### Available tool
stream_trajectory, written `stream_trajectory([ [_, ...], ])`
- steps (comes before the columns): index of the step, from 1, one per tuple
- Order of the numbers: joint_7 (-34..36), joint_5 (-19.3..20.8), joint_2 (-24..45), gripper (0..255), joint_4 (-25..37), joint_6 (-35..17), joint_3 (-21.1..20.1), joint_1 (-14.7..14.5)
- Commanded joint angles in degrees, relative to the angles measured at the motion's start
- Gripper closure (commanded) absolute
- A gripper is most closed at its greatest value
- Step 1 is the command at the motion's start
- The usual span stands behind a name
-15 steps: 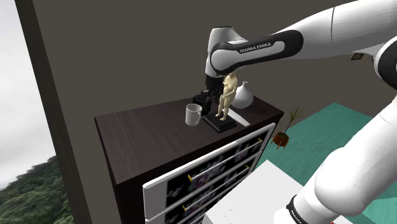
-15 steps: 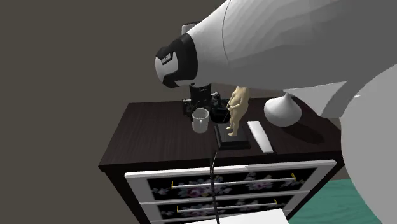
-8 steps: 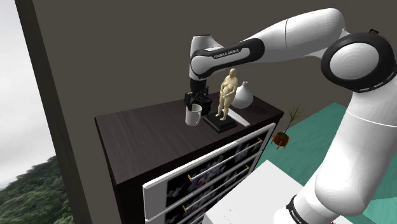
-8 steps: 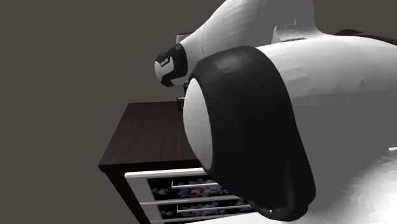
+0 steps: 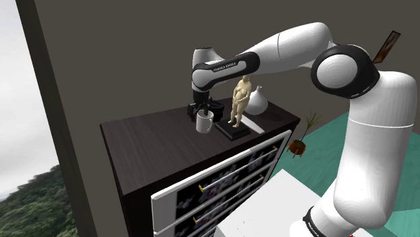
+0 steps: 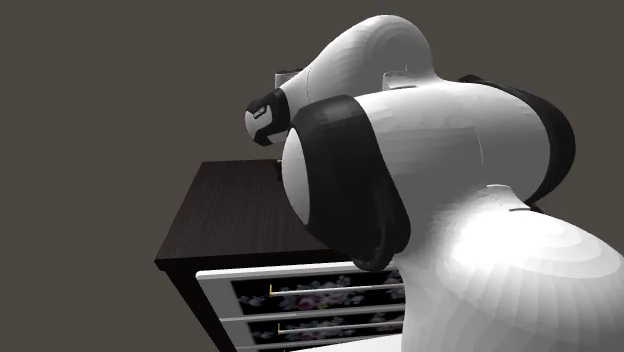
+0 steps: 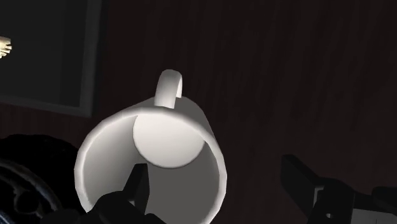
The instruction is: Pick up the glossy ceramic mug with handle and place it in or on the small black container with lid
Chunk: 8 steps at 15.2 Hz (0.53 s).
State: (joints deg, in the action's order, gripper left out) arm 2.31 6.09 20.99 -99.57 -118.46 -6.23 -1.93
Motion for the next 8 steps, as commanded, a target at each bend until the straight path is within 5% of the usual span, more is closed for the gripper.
stream_trajectory([
  [1, 0.07, 0.11, 0.57, 0, -0.61, -1.21, 0.06, 0.02],
  [8, 0.14, 0.21, 1.04, 0, -1.18, -2.25, 0.11, 0.03],
])
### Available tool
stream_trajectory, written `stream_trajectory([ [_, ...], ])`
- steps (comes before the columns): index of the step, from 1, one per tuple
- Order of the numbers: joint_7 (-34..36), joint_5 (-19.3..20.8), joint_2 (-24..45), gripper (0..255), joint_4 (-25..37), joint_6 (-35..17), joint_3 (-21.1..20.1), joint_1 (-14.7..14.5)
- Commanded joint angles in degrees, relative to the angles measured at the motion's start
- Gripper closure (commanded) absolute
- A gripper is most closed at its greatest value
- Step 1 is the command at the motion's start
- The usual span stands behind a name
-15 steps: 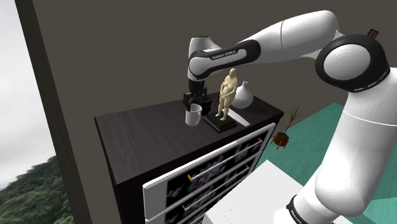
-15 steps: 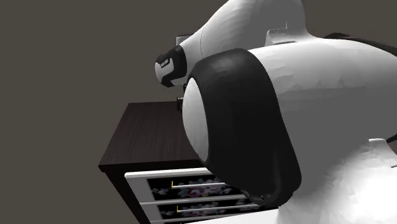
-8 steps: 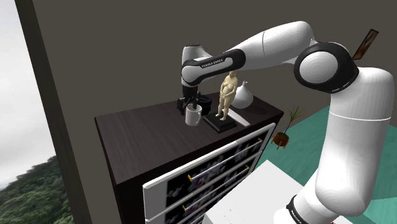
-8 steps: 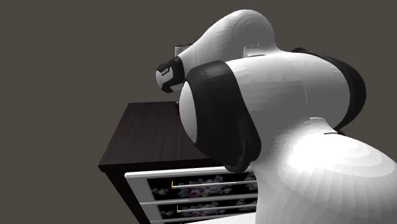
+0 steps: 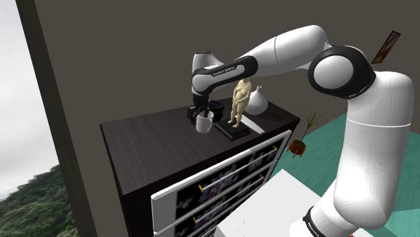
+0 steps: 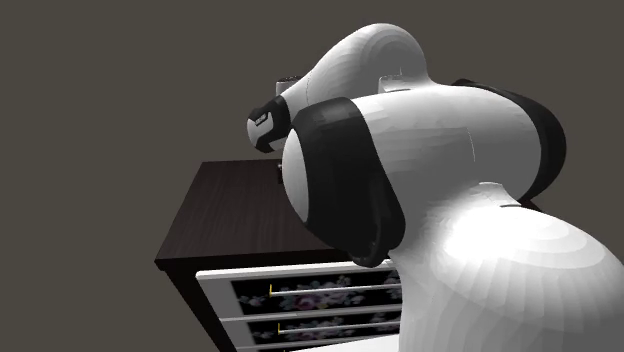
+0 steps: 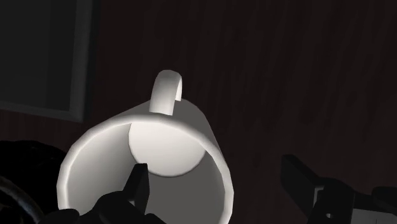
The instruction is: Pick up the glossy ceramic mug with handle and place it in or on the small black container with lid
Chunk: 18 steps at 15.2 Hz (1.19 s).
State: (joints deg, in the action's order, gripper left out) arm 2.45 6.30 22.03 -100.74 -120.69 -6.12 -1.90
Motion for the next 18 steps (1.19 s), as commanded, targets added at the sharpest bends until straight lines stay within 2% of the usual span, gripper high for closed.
stream_trajectory([
  [1, 0.0, 0.0, 0.01, 0, 0.0, -0.01, 0.0, 0.0],
  [2, 0.0, 0.0, 0.0, 0, 0.0, -0.01, 0.0, 0.0],
  [3, 0.0, 0.0, 0.0, 255, 0.0, -0.01, 0.0, 0.0],
  [12, 0.0, 0.0, 0.01, 255, 0.0, -0.01, 0.0, 0.0],
  [18, -0.4, -0.39, -1.86, 255, 2.06, 3.89, -0.15, 0.06],
])
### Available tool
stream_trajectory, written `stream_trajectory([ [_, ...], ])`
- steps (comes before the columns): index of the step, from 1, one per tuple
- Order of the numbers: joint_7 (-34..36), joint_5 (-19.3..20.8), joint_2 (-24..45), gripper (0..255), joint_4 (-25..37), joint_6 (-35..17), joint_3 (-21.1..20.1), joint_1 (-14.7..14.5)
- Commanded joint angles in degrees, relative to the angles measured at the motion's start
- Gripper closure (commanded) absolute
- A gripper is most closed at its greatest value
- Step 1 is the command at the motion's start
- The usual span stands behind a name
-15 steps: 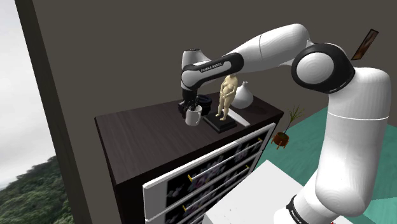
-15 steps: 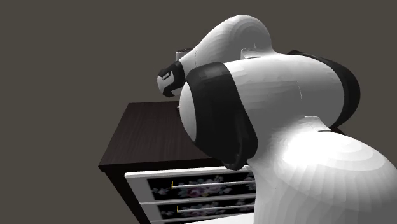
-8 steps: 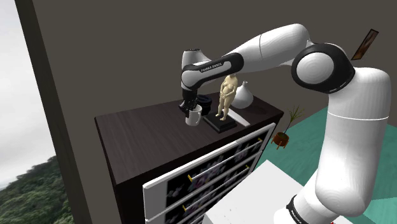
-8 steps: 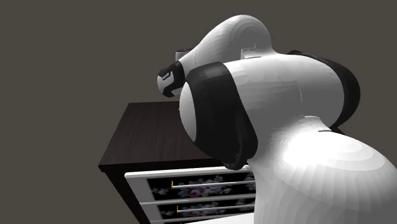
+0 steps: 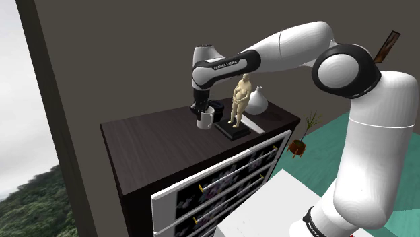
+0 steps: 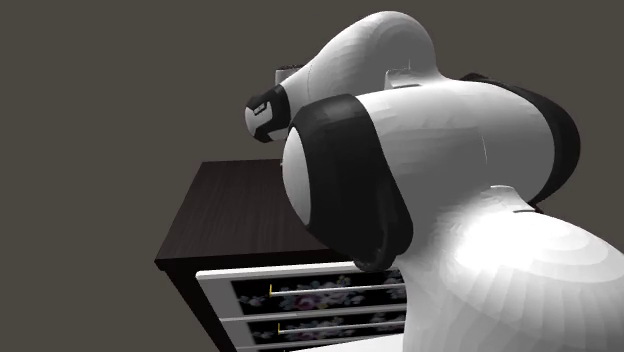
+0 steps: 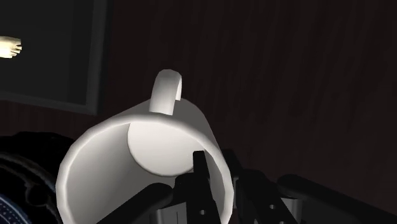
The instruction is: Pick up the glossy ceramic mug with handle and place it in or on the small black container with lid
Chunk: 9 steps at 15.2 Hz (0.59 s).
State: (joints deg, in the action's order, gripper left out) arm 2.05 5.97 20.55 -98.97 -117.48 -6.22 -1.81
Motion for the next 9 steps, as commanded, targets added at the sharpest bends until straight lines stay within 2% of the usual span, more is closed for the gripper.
stream_trajectory([
  [1, -0.06, -0.11, -0.66, 255, 0.68, 1.34, -0.07, -0.03],
  [9, -0.54, -0.51, -2.48, 255, 4.34, 6.79, -0.2, -0.02],
])
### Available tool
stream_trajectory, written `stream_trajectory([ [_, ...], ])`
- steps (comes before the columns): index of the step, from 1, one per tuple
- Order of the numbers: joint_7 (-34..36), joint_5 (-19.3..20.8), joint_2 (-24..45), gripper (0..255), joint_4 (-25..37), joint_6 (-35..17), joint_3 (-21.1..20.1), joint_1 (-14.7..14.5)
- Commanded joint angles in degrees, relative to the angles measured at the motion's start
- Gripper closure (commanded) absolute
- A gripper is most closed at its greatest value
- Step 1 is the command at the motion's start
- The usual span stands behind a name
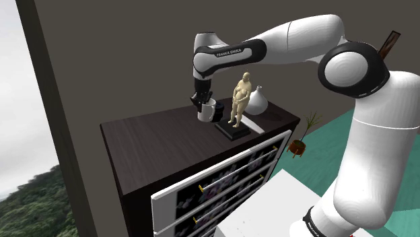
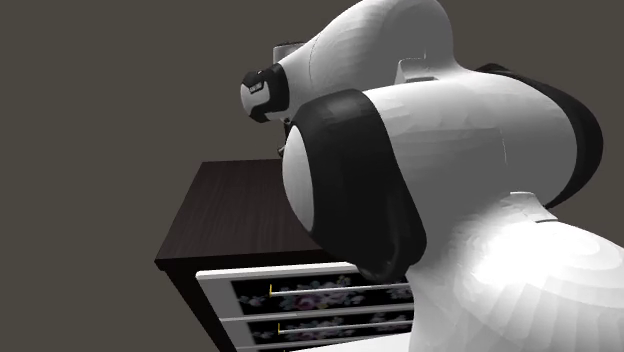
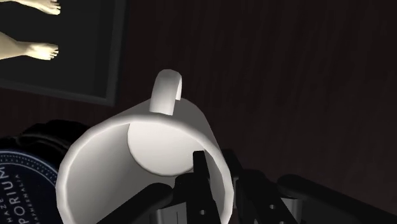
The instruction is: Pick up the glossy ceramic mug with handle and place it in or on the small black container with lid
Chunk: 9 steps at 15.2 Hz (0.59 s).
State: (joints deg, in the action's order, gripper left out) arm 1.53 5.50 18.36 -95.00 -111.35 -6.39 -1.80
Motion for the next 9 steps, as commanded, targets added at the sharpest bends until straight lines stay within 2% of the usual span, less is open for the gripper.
stream_trajectory([
  [1, -0.07, -0.09, -0.46, 255, 0.89, 1.36, -0.04, -0.02],
  [9, -0.48, -0.34, -1.45, 255, 5.67, 7.11, -0.13, -0.08],
])
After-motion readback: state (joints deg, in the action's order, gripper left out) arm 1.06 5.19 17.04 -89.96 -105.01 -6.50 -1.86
